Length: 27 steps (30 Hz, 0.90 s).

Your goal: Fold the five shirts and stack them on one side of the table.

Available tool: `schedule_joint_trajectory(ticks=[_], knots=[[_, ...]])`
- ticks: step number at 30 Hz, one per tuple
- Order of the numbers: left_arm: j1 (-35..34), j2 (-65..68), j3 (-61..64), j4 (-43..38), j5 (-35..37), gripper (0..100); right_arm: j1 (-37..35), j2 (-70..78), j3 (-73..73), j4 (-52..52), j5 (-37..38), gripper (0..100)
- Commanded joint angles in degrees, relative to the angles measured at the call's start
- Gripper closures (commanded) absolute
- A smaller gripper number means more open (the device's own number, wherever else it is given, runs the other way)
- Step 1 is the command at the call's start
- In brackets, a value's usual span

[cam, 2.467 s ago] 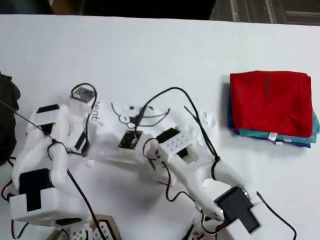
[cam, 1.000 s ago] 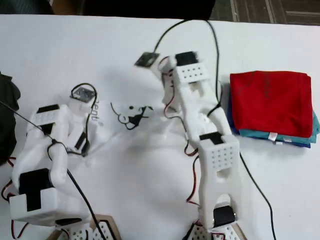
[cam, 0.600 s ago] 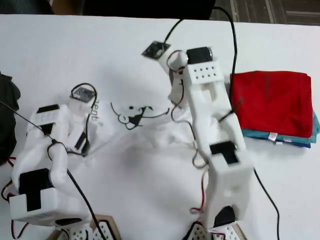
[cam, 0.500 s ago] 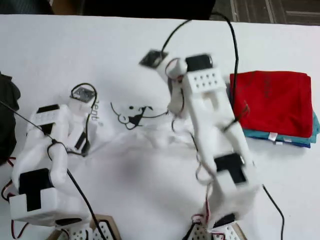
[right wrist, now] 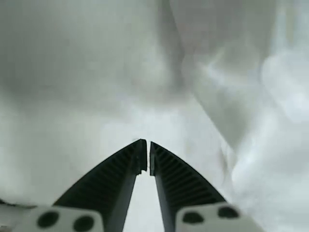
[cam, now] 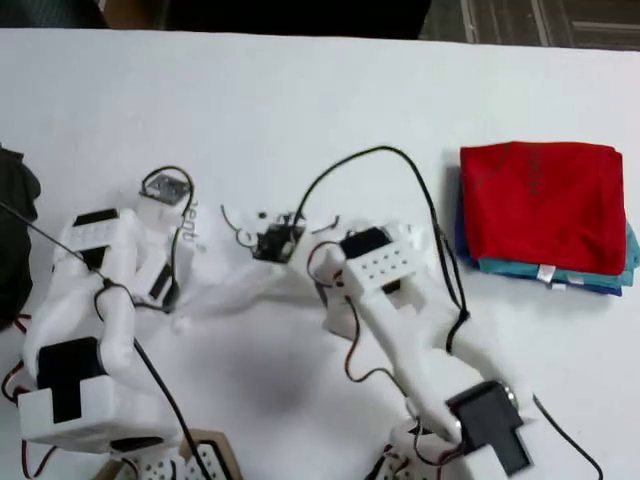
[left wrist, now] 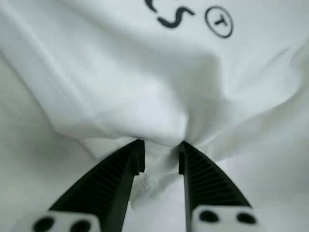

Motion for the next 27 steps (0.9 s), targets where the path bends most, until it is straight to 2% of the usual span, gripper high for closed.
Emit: schedule_joint_trajectory(ticks=[1,6,10,16,23,27], knots=[[0.18,-0.26,0.04,-2.2,0.09,86,2.95,4.79,-2.81,-6.46,-0.7,97.8],[0.18,-0.26,0.04,-2.2,0.09,86,5.58,12.35,-12.48,-6.99,-2.46,97.8],[0.18,-0.26,0.04,-2.2,0.09,86,4.09,12.44,-20.4,-3.3,-6.42,97.8],[0.18,-0.26,0.04,-2.2,0.09,86,2.33,13.14,-26.81,-3.12,-6.68,97.8],[0.18,-0.26,0.04,-2.2,0.09,86,2.42,19.38,-27.43,-10.07,-6.86,97.8],[0.18,-0.26,0.04,-2.2,0.09,86,2.42,21.49,-31.74,-12.44,-11.69,97.8]])
